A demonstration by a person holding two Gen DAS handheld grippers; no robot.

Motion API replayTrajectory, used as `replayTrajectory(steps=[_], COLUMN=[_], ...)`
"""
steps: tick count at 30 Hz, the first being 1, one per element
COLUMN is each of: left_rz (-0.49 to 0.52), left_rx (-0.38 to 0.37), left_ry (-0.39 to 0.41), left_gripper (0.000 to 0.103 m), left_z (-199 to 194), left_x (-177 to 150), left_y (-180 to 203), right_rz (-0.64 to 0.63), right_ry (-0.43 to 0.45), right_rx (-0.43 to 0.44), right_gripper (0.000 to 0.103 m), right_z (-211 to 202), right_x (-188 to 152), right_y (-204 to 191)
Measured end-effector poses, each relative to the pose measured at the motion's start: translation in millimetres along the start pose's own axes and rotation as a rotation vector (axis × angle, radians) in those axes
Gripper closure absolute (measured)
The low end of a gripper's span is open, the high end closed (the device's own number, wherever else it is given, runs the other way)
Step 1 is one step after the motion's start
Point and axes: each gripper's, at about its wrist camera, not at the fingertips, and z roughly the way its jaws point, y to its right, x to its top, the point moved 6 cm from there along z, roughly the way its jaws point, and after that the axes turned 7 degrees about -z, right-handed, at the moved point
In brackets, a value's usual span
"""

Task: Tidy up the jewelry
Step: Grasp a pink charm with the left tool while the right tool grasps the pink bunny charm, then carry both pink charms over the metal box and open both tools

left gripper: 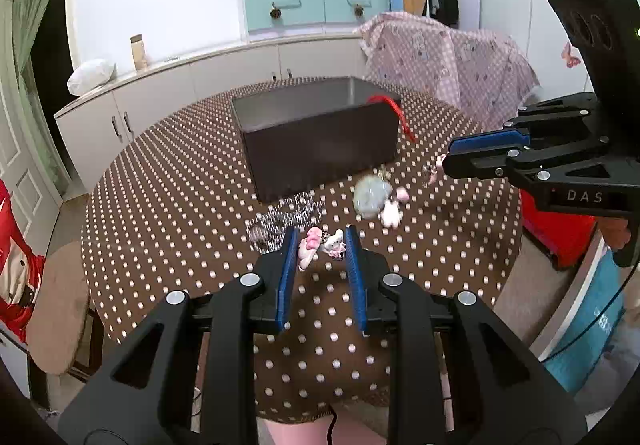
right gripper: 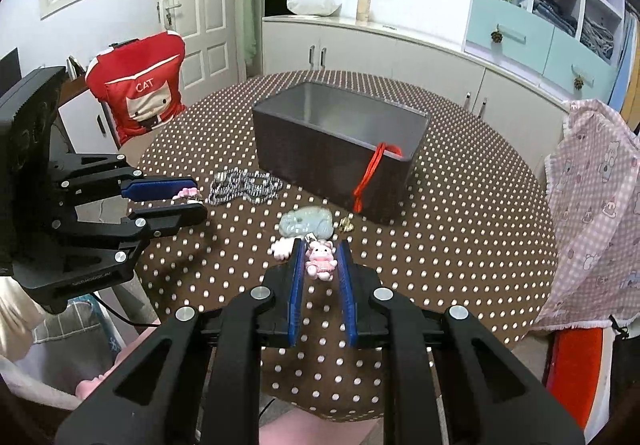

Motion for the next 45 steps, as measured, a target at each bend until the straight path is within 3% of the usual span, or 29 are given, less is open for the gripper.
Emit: replayTrajectory(steps=[17,37,40,41,45], left_rz=[-0.09,-0.179,-0.19,-0.199,-0.194], left_rx=[-0.007,0.002,0.022,0.014,0.024], left_ry=[0.102,0.091,0.069,0.086,0.104], left_gripper=[0.079,0.078,0.029,0.029,0.029], left_z=[8.0,30.7,34.1,32.2,28.9], left_x=[56.6,88.8,86.7,87.0,87.6], left_y=[-17.6,-26.6,-31.2,-32.9,-36.4], right_rz=[0.053,0.153,0.157,0.154,0.143], right_ry=[0.085,0.083,0.082,0.083,0.067], right_rx=[-0.03,-0.022,-0.038,-0.042,-0.043], right_gripper=[0.088,0.085,0.062,0.055,0.054], right_z=[-6.6,8.3,8.9,8.6,10.1], right_x=[52.6,71.0,71.2,70.3,64.4], right_y=[31.6,61.3,63.7,63.5,61.4])
